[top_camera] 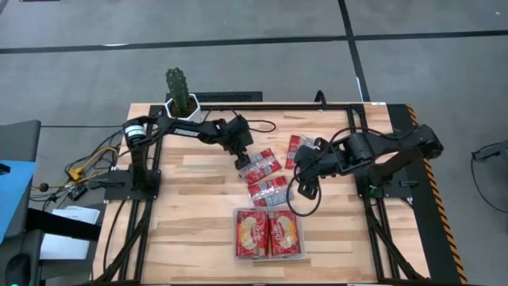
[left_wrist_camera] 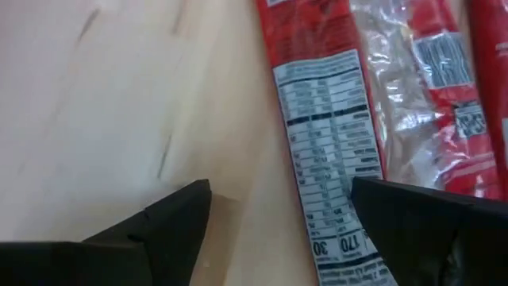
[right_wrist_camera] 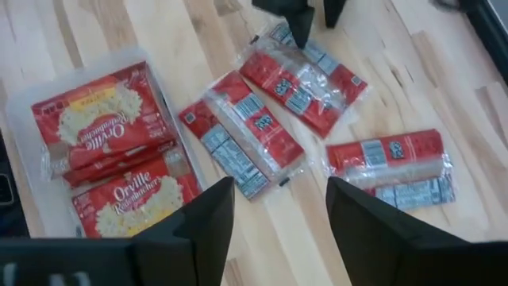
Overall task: Sort popcorn bags into baskets
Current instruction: Put the red popcorn bag into the transparent bin
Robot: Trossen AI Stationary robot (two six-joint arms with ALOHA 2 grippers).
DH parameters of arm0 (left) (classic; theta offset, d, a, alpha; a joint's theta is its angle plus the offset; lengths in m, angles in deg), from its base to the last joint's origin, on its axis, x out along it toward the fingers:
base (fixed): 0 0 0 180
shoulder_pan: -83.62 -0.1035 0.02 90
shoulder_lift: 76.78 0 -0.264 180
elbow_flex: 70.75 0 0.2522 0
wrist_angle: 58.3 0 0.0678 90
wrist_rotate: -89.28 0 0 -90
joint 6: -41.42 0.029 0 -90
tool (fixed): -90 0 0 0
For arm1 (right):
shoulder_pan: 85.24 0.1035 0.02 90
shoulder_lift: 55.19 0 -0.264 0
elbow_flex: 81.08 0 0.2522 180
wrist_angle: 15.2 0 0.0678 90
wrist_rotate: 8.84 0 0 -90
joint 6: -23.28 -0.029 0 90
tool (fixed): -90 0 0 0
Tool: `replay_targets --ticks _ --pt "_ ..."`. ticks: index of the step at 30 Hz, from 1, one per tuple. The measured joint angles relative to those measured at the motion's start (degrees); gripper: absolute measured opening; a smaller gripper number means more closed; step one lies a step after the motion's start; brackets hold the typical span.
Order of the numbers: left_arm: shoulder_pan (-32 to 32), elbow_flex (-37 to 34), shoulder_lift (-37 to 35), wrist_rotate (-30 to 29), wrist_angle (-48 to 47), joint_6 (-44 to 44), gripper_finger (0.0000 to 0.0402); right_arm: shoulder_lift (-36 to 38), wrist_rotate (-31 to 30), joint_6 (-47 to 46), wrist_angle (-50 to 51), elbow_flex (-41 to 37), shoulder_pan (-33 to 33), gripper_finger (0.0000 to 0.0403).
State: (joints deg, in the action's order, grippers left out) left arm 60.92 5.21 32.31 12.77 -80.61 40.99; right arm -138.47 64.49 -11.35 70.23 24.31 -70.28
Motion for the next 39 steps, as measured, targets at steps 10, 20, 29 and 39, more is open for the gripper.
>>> replay_targets --ticks 10,20,29,39 --pt "1.49 0.24 4.49 -1.08 -1.78 -0.13 0.0276 -0.78 -0.04 -0.03 -3.78 -5.17 -0.11 0.0210" --pt "1.91 -0.10 4.94 1.24 -1.86 -0.54 0.0052 -1.19 -0.29 -1.43 -5.72 -8.51 -0.11 0.0198" --pt "2.33 -0.71 0.99 3.83 -5.20 -5.44 0.0001 -1.25 -7.20 -9.07 -10.70 -11.88 -2.56 0.0180" --pt "4.29 -0.64 -9.41 -4.52 -8.93 0.00 0.0000 -1.25 3.01 -6.04 -28.33 -21.08 -13.65 0.0201"
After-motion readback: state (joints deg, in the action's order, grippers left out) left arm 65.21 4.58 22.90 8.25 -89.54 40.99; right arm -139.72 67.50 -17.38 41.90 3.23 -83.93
